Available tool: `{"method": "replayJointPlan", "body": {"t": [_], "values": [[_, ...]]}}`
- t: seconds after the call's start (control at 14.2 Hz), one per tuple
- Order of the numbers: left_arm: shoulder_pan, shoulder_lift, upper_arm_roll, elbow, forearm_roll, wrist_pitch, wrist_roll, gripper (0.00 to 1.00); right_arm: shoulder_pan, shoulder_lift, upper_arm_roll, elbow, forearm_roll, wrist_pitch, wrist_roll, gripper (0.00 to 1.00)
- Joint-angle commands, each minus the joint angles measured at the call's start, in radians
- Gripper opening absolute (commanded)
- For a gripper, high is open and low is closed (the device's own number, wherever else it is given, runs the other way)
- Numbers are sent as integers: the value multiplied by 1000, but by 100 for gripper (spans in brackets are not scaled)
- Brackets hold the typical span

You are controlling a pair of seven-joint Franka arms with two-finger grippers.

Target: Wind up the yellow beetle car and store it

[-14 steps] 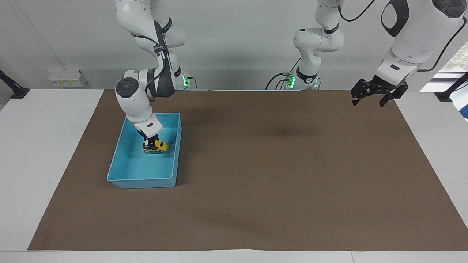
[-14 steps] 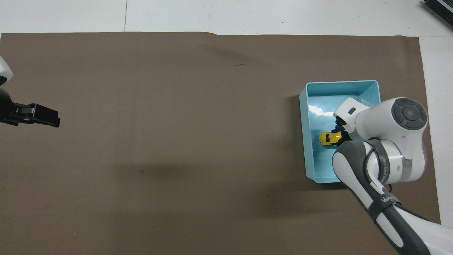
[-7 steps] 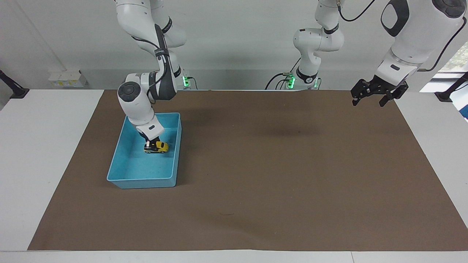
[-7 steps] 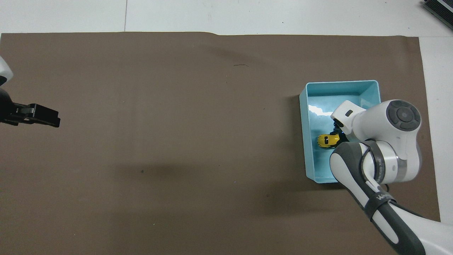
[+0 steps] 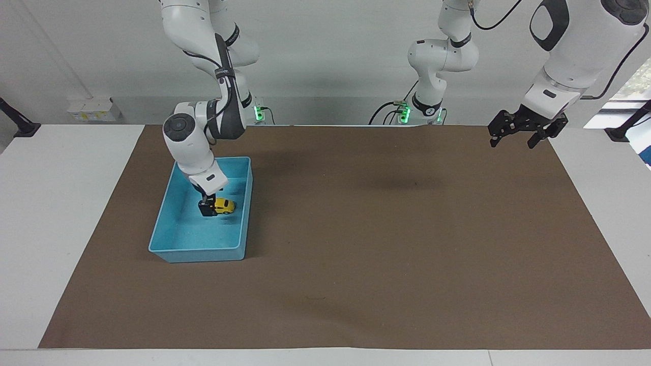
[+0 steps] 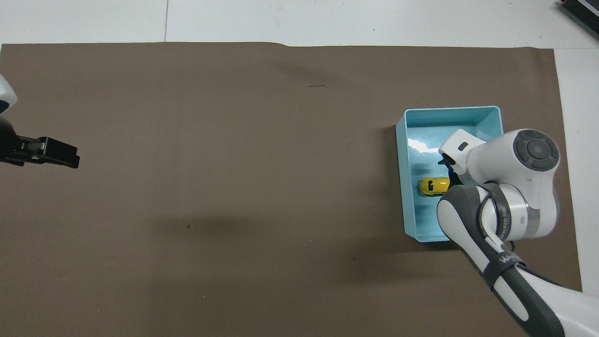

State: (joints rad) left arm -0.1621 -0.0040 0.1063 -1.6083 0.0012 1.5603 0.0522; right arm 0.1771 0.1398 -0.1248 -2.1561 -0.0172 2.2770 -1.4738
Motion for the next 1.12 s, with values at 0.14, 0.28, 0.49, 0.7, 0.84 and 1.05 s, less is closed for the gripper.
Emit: {"method": "replayJointPlan", "body": {"t": [0.14,0.28,0.49,0.7,0.84,1.05], "values": [[19,-17,-11,-9,-15,-13,-6,100,-4,3,19,180,11,-187,133,100],[19,-17,-11,-9,-15,-13,-6,100,-4,3,21,246,13,-259,209,100],[19,-17,-11,-9,-15,-13,-6,100,-16,1,21,343,59,-352,357,100],[19,-17,-11,-9,-15,-13,-6,100,-16,-9,17,425,63,-431,482,100],[19,-17,-11,-9,-15,-13,-6,100,-16,-32,14,462,63,-482,579,100],[19,-17,-11,-9,-15,-13,-6,100,-24,-75,-2,472,60,-516,784,100]]}}
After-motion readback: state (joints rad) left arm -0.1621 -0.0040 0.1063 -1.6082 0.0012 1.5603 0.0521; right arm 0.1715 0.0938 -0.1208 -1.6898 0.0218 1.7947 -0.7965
